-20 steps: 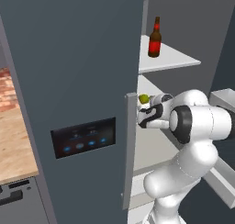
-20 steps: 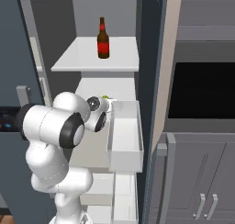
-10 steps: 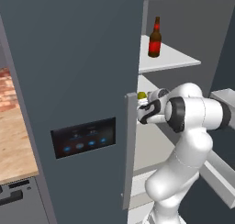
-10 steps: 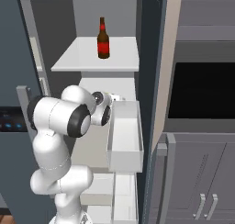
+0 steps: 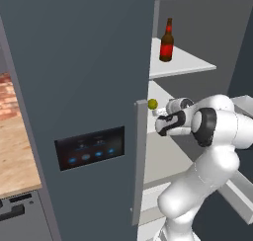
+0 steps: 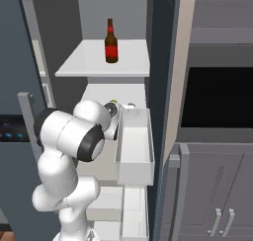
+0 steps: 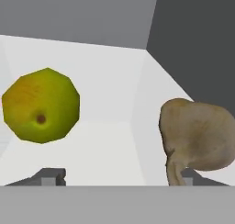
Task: Place the beer on the top shelf of the fridge to keep it out of children's reach, and place the pear and garlic on lower shelves for easy access.
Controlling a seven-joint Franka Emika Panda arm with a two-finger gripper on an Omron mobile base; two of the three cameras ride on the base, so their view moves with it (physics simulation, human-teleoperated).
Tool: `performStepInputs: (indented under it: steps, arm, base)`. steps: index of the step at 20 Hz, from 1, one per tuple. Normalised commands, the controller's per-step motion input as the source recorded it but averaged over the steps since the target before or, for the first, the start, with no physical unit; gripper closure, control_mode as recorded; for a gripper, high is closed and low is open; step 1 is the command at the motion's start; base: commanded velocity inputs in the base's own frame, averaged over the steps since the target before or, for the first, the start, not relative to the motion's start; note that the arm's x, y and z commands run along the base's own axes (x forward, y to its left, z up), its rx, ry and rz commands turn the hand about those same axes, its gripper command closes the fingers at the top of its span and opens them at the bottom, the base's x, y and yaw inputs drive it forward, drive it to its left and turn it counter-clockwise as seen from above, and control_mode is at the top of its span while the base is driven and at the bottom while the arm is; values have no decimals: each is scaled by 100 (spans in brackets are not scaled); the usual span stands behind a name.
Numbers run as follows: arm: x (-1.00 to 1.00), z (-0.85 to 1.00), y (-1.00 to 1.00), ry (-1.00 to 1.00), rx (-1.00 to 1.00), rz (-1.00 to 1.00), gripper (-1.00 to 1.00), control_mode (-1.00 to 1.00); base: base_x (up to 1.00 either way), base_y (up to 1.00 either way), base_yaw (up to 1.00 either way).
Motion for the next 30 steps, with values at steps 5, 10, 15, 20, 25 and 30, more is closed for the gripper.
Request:
performStepInputs:
  steps: [5, 10, 15, 20, 25, 30]
  arm:
    - [-57, 50, 0, 3, -3, 0, -100, -100]
    - [-79, 61, 21, 6, -15, 1, -100, -100]
    - [-54, 73, 54, 15, -26, 3, -100, -100]
    - [-11, 55, 37, 31, -26, 2, -100, -100]
    - [18, -8, -1, 53, -19, 2, -100, -100]
    - [36, -52, -33, 46, -7, 7, -100, -100]
  base:
    - [0, 0, 0]
    - [0, 0, 0]
    - [0, 0, 0]
    - [0, 0, 0]
    - [0, 0, 0]
    - [0, 0, 0]
